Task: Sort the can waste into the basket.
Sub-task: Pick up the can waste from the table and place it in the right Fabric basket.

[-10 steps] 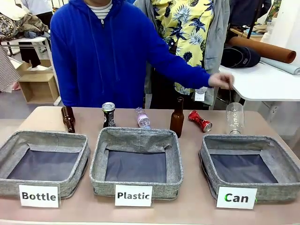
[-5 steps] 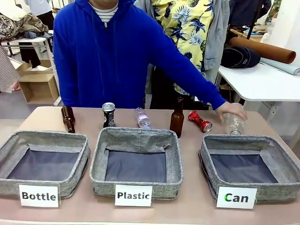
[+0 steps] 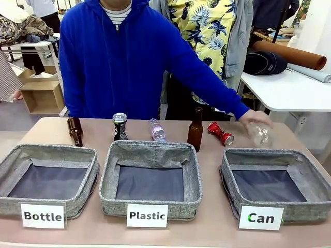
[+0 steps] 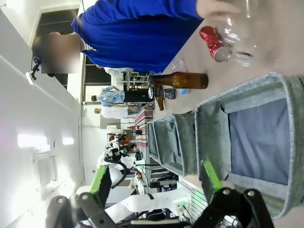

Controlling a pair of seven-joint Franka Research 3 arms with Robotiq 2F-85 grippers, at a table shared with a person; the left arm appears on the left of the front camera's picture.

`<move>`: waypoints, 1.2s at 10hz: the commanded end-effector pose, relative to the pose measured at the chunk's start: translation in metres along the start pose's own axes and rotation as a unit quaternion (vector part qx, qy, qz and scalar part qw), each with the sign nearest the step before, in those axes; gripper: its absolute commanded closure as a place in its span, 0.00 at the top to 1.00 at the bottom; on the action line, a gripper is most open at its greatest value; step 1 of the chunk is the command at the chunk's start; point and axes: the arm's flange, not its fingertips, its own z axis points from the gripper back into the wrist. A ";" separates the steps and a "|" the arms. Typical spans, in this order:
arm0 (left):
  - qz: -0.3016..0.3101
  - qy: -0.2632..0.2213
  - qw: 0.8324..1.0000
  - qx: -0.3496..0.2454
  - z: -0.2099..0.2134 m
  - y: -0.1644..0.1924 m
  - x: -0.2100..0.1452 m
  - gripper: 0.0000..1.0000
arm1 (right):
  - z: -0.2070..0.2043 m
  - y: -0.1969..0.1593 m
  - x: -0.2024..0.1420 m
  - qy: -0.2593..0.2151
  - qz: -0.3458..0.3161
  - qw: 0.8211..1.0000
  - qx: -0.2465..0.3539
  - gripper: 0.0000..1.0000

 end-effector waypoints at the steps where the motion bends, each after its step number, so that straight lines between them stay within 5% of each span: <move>1: -0.138 0.148 0.979 0.001 -0.049 -0.006 0.051 1.00 | 0.002 0.001 -0.001 0.000 0.012 1.000 0.004 1.00; 4: -0.285 0.190 0.939 -0.025 -0.132 -0.015 0.106 1.00 | 0.002 0.001 -0.001 0.000 0.012 1.000 0.004 1.00; 7: -0.416 0.168 0.894 -0.018 -0.185 0.001 0.111 1.00 | 0.002 0.001 -0.001 0.000 0.012 1.000 0.004 1.00; 8: -0.332 0.215 0.918 -0.014 -0.180 -0.016 0.113 1.00 | 0.002 0.001 -0.001 0.000 0.012 1.000 0.004 1.00; 11: -0.364 0.205 0.909 -0.013 -0.187 -0.003 0.116 1.00 | 0.002 0.001 -0.001 0.000 0.012 1.000 0.004 1.00; 12: -0.461 0.169 0.871 -0.034 -0.197 0.000 0.129 1.00 | 0.002 0.001 -0.001 0.000 0.012 1.000 0.004 1.00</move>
